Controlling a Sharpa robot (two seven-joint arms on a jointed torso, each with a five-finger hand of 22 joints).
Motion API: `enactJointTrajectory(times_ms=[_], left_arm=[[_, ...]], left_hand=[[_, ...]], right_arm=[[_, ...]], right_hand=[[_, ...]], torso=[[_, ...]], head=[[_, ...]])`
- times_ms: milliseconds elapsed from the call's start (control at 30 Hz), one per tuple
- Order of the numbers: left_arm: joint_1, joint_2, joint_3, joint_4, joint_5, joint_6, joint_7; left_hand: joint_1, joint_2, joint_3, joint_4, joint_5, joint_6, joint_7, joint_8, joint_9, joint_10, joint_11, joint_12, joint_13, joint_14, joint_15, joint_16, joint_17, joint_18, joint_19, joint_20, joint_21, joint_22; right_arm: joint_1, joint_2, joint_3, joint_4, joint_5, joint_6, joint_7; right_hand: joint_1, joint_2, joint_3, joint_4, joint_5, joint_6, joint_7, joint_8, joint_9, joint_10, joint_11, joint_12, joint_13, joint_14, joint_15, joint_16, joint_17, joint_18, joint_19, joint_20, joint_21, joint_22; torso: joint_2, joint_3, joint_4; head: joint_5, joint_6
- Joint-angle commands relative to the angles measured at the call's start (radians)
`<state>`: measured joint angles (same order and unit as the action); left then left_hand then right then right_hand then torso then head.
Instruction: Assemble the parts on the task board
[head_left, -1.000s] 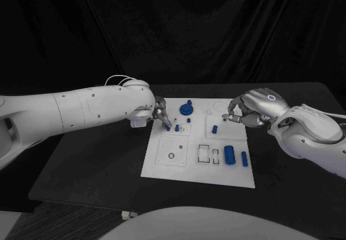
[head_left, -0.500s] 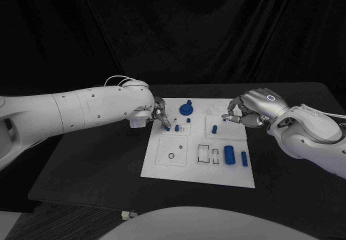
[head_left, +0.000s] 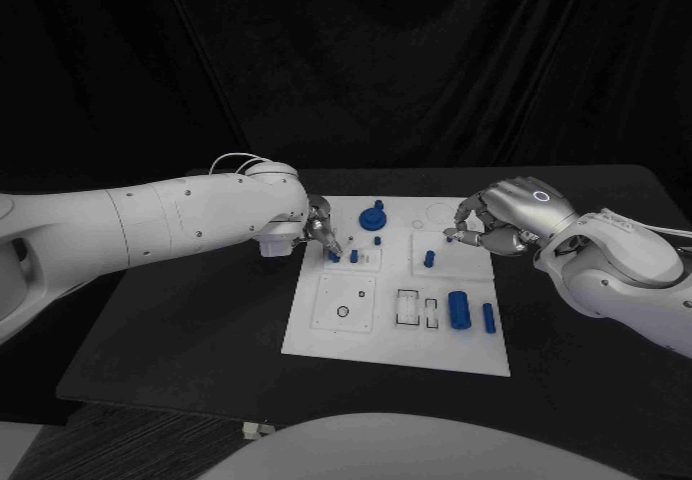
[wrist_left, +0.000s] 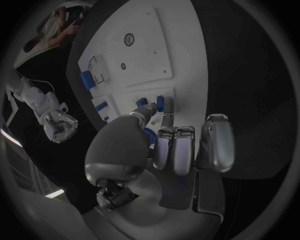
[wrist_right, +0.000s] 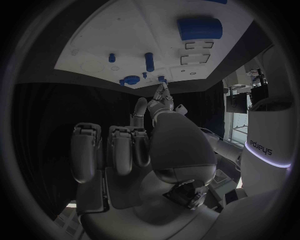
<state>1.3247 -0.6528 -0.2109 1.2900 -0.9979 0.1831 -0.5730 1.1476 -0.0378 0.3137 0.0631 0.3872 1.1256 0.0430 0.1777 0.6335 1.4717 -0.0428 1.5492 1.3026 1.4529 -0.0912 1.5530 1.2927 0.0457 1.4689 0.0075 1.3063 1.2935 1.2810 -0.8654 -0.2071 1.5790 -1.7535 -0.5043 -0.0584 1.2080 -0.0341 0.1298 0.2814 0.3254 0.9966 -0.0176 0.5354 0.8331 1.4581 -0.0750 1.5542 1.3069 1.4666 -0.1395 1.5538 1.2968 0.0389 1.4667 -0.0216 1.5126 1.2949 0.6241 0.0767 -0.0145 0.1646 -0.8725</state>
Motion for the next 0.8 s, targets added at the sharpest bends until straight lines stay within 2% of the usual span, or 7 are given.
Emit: enactJointTrajectory(times_ms=[33, 200, 300, 433, 800], left_arm=[[-0.006, 0.003, -0.002, 0.000, 0.004, 0.020, 0.013], [-0.007, 0.003, -0.002, -0.002, 0.004, 0.008, 0.022], [-0.007, 0.002, -0.001, 0.000, 0.004, -0.001, 0.026], [-0.007, -0.003, -0.001, 0.007, 0.004, -0.006, 0.022], [-0.005, -0.051, -0.001, 0.075, 0.004, -0.101, 0.034]], left_hand=[[-0.002, 0.005, 0.072, -0.017, 0.015, 0.016, -0.018, -0.008, 0.010, 0.099, -0.008, 0.022, 0.268, 0.118, -0.013, 0.018, 0.278, 0.012, 0.005, 0.002, -0.016, 0.199], [-0.003, 0.007, 0.074, -0.017, 0.013, 0.015, -0.018, -0.008, 0.011, 0.099, -0.008, 0.022, 0.268, 0.118, -0.012, 0.018, 0.278, 0.013, 0.004, 0.002, -0.020, 0.198], [0.008, 0.008, 0.086, -0.031, 0.029, 0.013, -0.018, -0.007, 0.017, 0.099, -0.009, 0.022, 0.268, 0.118, -0.012, 0.018, 0.278, 0.013, 0.004, 0.002, -0.021, 0.198], [0.009, 0.004, 0.086, -0.035, 0.028, 0.013, -0.018, -0.007, 0.018, 0.099, -0.009, 0.022, 0.268, 0.118, -0.012, 0.018, 0.278, 0.013, 0.004, 0.002, -0.022, 0.198], [0.014, -0.002, 0.091, -0.046, 0.031, 0.014, -0.018, -0.005, 0.023, 0.099, -0.009, 0.022, 0.268, 0.118, -0.013, 0.018, 0.278, 0.015, 0.001, 0.002, -0.032, 0.196]], right_arm=[[-0.003, 0.001, 0.001, 0.000, -0.002, 0.001, -0.018], [-0.003, 0.002, 0.001, -0.001, -0.002, 0.001, -0.017], [-0.004, 0.002, 0.001, -0.002, -0.002, 0.002, -0.017], [-0.006, 0.002, 0.001, -0.003, -0.002, 0.001, -0.016], [-0.010, 0.000, 0.001, -0.005, -0.002, 0.000, -0.017]], right_hand=[[0.013, -0.001, 0.023, 0.006, 0.025, -0.004, 0.002, -0.004, 0.015, 0.113, -0.002, 0.017, 0.264, 0.099, -0.002, 0.008, 0.250, -0.019, 0.063, -0.004, -0.013, 0.249], [0.013, -0.001, 0.023, 0.006, 0.025, -0.004, 0.002, -0.004, 0.015, 0.113, -0.002, 0.017, 0.264, 0.099, -0.002, 0.008, 0.250, -0.019, 0.063, -0.004, -0.013, 0.249], [0.013, -0.001, 0.023, 0.006, 0.025, -0.004, 0.002, -0.004, 0.015, 0.113, -0.002, 0.017, 0.264, 0.099, -0.002, 0.008, 0.250, -0.019, 0.063, -0.004, -0.013, 0.249], [0.015, -0.001, 0.024, 0.006, 0.025, -0.003, 0.001, -0.005, 0.015, 0.113, -0.002, 0.017, 0.264, 0.099, -0.002, 0.007, 0.249, -0.018, 0.062, -0.004, -0.015, 0.249], [0.015, -0.001, 0.024, 0.006, 0.026, -0.003, 0.001, -0.005, 0.015, 0.113, -0.002, 0.017, 0.264, 0.099, -0.002, 0.007, 0.249, -0.019, 0.062, -0.004, -0.015, 0.249]], torso=[[0.000, 0.0000, -0.0003], [0.000, 0.0004, -0.0004], [0.000, 0.0009, -0.0002], [0.000, 0.0011, 0.0001], [-0.001, 0.0011, 0.0000]], head=[[0.001, 0.000], [0.000, 0.000], [0.001, 0.000], [0.001, 0.000], [-0.002, 0.000]])
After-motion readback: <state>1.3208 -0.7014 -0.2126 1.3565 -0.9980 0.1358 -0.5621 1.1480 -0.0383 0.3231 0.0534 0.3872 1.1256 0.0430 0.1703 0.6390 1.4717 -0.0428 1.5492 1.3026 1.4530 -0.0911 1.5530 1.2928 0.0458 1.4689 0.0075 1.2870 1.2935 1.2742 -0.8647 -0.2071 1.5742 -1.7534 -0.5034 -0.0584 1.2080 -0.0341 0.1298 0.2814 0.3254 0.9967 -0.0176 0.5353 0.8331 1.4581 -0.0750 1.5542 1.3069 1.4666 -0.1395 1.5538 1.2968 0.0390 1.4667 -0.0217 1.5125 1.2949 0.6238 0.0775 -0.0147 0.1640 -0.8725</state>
